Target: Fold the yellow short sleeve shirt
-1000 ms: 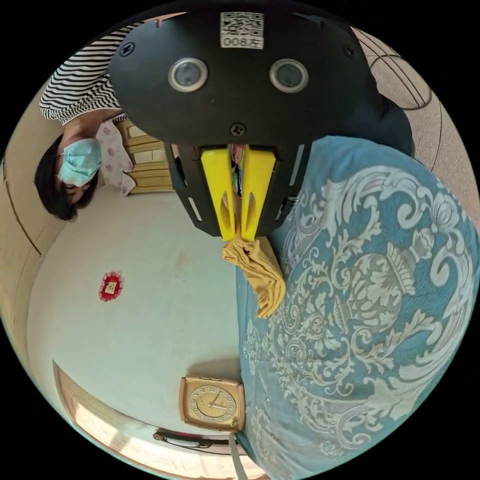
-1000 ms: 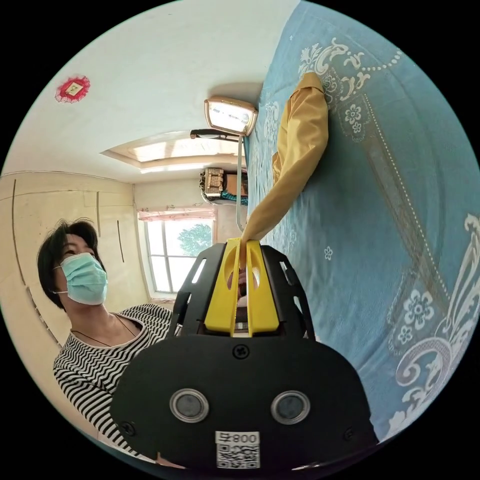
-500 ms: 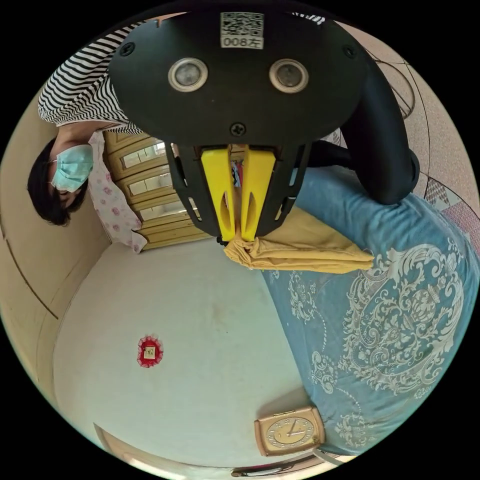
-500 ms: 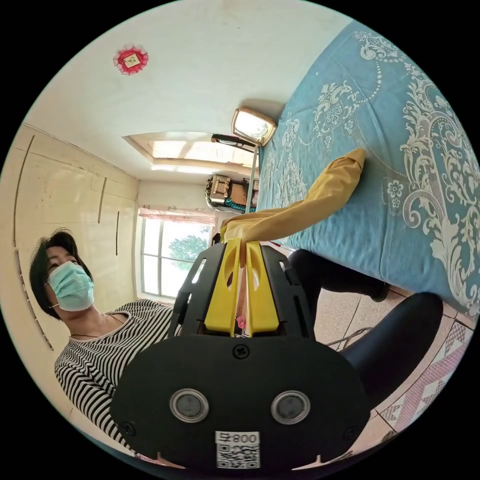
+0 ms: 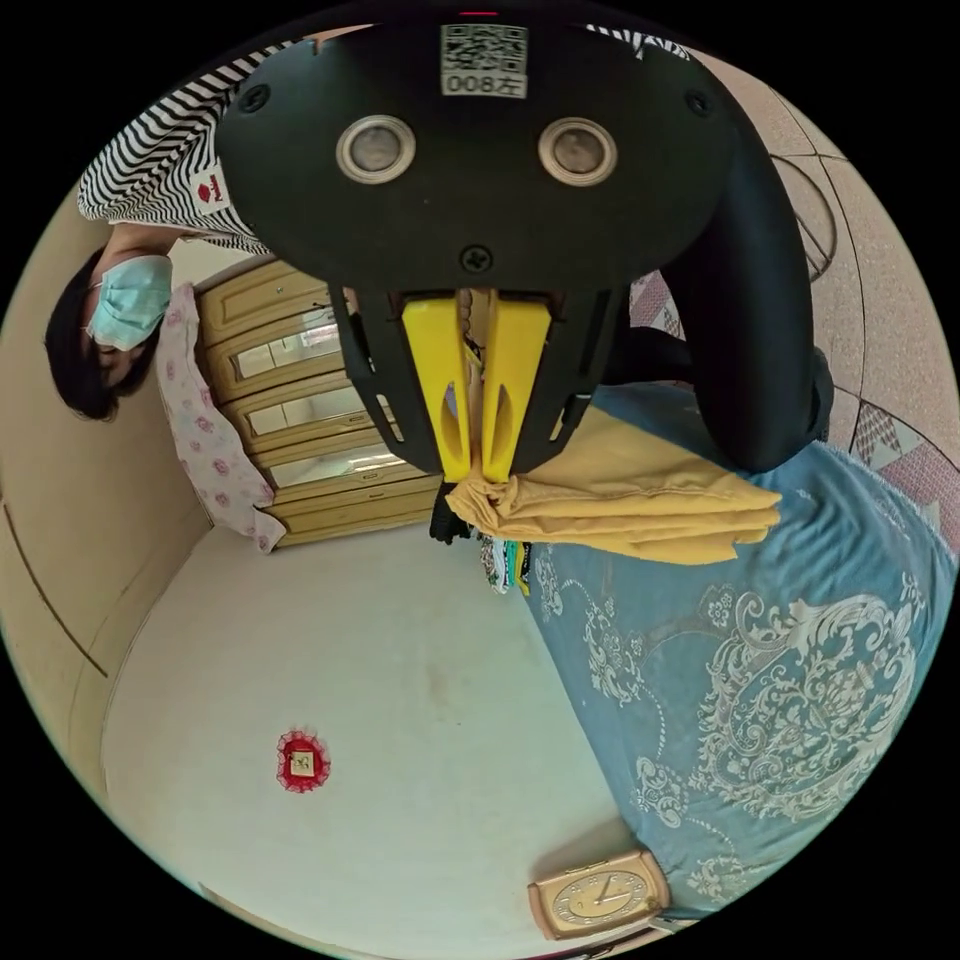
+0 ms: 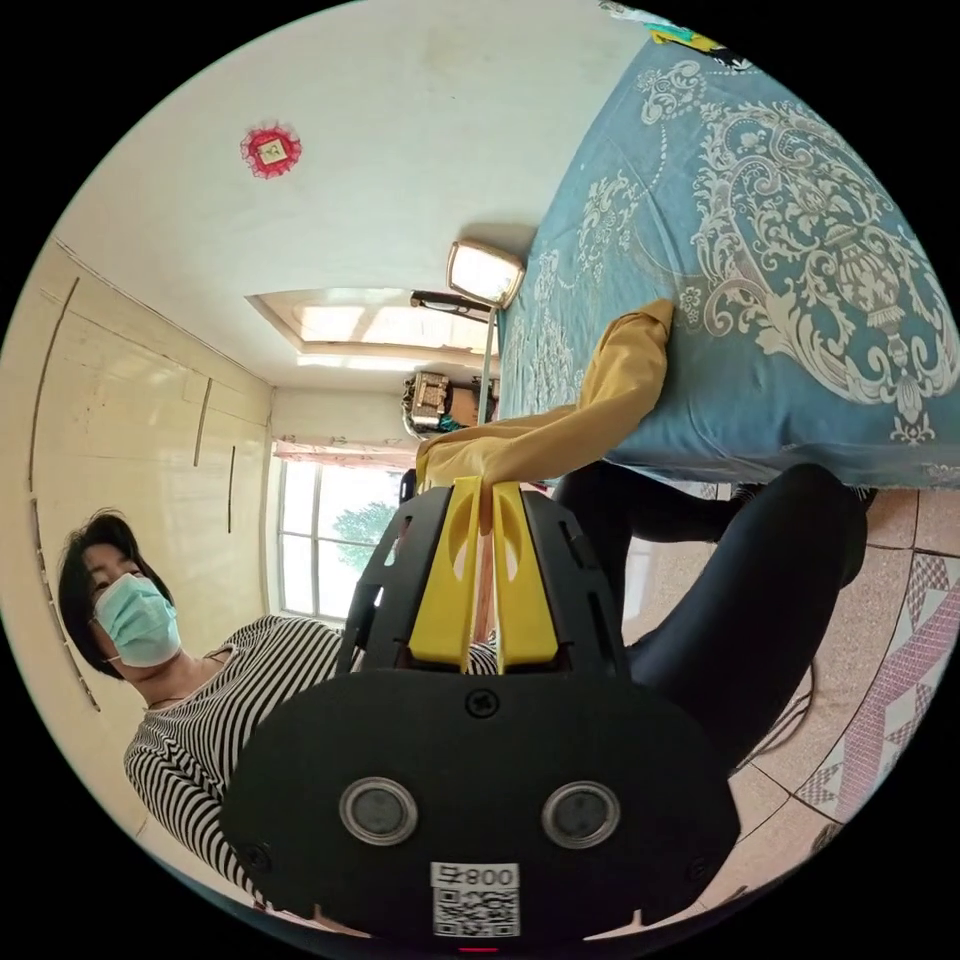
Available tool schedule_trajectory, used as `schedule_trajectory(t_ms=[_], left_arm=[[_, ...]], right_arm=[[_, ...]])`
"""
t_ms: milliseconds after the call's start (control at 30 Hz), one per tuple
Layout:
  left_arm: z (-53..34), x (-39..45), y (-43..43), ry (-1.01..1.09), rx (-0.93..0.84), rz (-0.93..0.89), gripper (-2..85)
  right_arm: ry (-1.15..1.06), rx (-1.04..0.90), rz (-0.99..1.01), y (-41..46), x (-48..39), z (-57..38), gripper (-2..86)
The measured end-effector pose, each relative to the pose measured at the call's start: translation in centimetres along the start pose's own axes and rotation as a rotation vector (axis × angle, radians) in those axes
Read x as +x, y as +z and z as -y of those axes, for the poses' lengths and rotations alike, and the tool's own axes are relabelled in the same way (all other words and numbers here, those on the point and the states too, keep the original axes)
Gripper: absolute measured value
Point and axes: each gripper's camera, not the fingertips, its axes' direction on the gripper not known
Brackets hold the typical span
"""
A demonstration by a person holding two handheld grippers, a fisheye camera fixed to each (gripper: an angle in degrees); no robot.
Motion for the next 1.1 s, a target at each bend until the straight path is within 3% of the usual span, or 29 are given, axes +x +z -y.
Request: schedule_trajectory(t_ms=[500,667,1100], left_arm=[[-9.1,-1.5,-0.1,-0.158,-0.004,0.005,2.1],[-10.4,-0.7,0.2,-0.164,-0.012,0.007,1.9],[-12.3,-0.3,0.7,-0.221,-0.014,-0.043,1.8]], right_arm=[[0.238,0.013,0.016,-2.9,5.3,-9.0,7.5],[0.266,-0.058,0.186,1.2,4.2,-10.7,9.6],[0.327,-0.112,0.362,9.5,2.7,-7.5,11.7]])
